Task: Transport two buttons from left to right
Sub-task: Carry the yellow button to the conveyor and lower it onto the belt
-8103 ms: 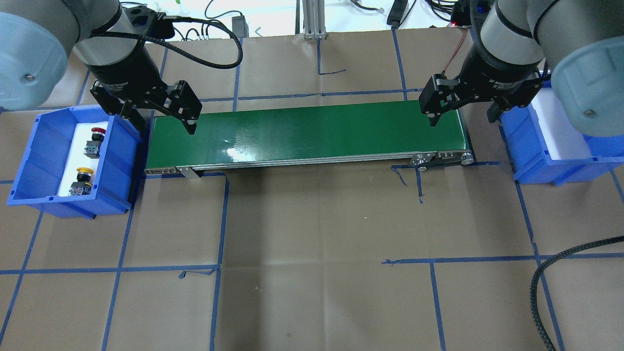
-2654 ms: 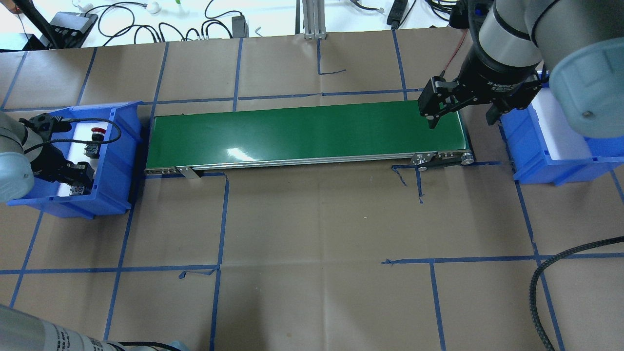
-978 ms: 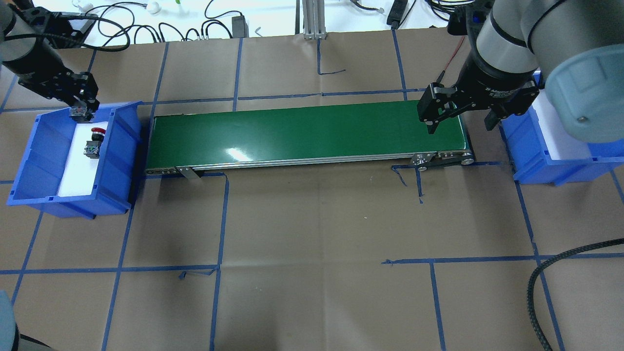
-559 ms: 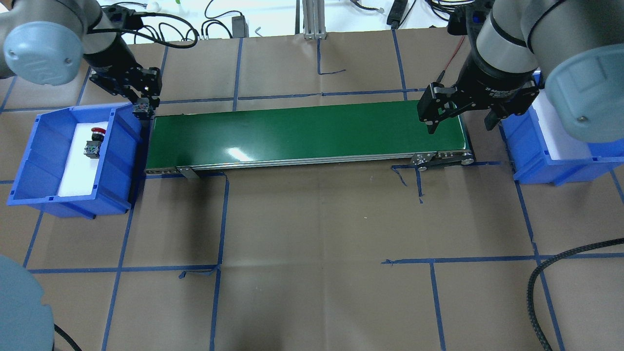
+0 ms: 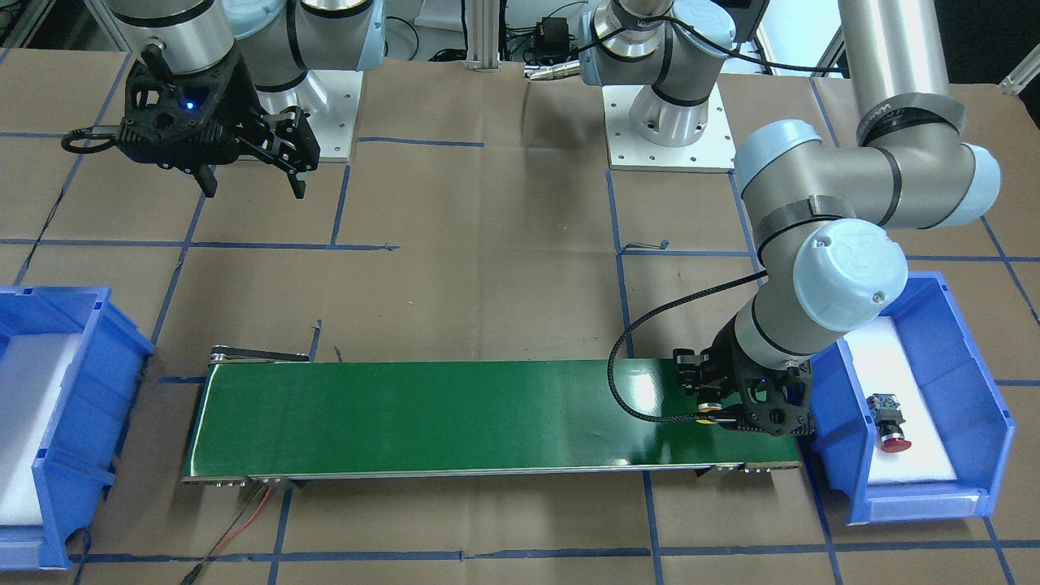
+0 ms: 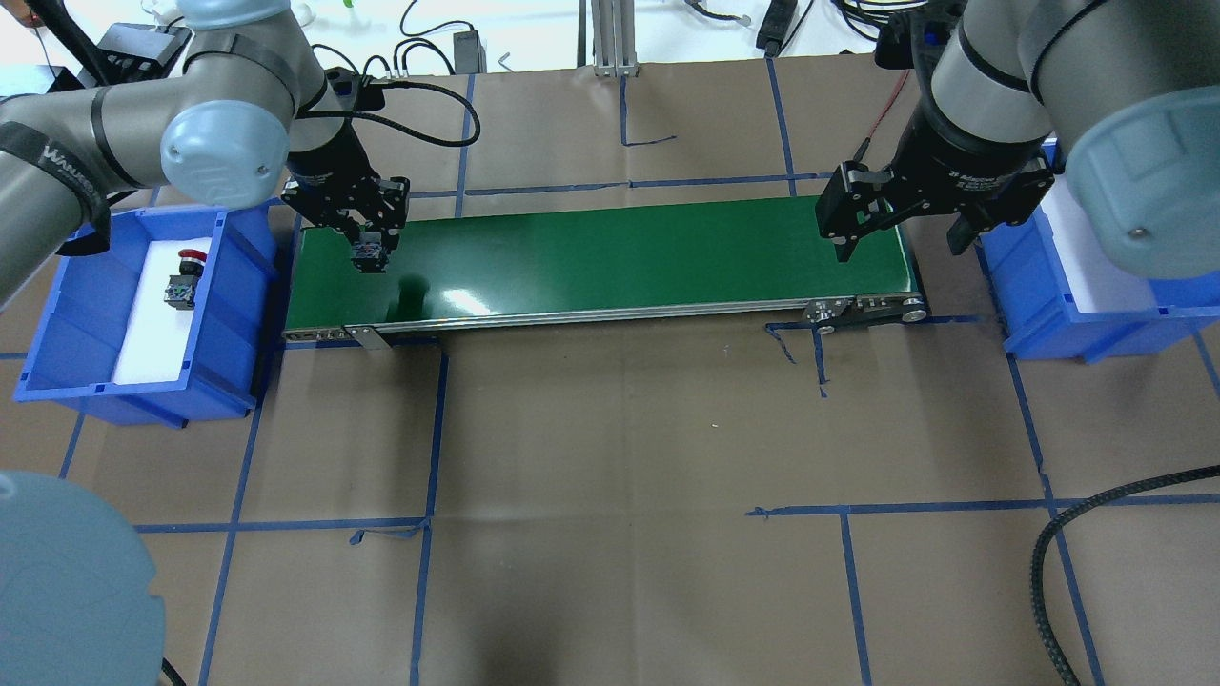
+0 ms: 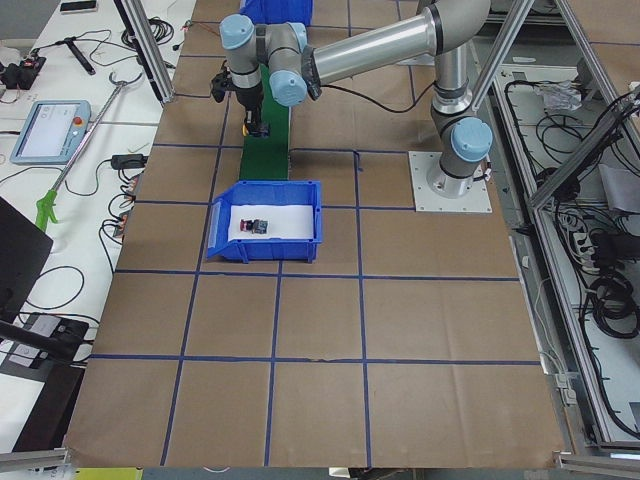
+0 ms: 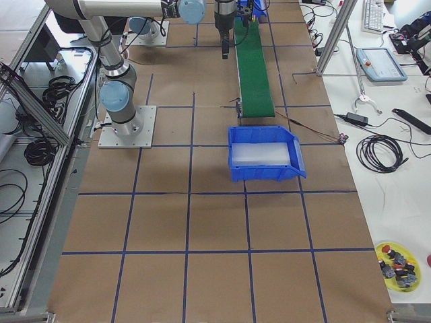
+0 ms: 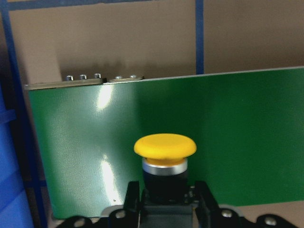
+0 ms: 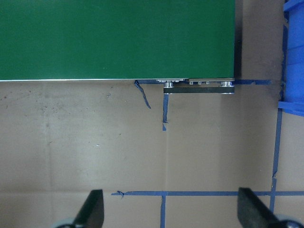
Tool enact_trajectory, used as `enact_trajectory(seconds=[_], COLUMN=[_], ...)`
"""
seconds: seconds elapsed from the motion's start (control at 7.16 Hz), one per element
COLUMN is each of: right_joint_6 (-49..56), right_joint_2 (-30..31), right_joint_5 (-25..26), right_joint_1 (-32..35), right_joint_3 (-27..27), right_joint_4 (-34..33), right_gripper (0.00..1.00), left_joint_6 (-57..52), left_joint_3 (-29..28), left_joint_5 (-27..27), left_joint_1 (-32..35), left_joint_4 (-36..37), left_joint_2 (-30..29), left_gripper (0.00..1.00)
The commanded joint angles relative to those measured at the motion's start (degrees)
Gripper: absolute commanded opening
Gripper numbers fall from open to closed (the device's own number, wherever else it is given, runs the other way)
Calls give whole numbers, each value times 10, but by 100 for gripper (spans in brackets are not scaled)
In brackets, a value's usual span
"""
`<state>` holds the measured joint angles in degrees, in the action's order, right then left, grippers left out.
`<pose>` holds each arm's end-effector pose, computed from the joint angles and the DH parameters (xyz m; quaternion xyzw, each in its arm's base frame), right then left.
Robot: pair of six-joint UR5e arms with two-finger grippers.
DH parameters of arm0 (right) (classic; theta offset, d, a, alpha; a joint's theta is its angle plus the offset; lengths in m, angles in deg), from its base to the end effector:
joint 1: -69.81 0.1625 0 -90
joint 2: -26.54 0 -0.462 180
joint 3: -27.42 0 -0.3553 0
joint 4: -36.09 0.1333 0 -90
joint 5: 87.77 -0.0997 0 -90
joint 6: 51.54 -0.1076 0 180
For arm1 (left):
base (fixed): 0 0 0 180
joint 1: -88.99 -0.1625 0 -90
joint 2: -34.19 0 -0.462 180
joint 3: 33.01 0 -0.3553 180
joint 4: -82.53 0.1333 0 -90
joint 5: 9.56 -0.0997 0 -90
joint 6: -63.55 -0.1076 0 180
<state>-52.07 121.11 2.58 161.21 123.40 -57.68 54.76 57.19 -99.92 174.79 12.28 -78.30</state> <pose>0.1429 -0.4191 0.5109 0.0075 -0.9998 0.0206 0.0027 -0.0884 -0.6067 0.3397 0.0401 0.9989 0.0258 0.0002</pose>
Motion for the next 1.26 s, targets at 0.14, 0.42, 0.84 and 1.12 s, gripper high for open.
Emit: enact_trajectory(seconds=[0.14,0.42,0.84,1.12], right_joint_6=[0,0,2,3], right_joint_2=[0,0,0,0], right_joint_5=[0,0,0,0], right_joint_1=[0,0,0,0], right_joint_3=[0,0,1,0], right_joint_4=[0,0,0,1], right_gripper=[100,100,100,100], left_joint_6=[-7,-5,1,2], left_joint_3=[53,57,41,19], left_joint_5=[0,-1,-1,-1], left_joint_1=[1,1,-2,-5], left_joint_4=[69,80,73,33], left_joint_2=[-6,-11,-12,19], left_gripper=[0,17,100,100])
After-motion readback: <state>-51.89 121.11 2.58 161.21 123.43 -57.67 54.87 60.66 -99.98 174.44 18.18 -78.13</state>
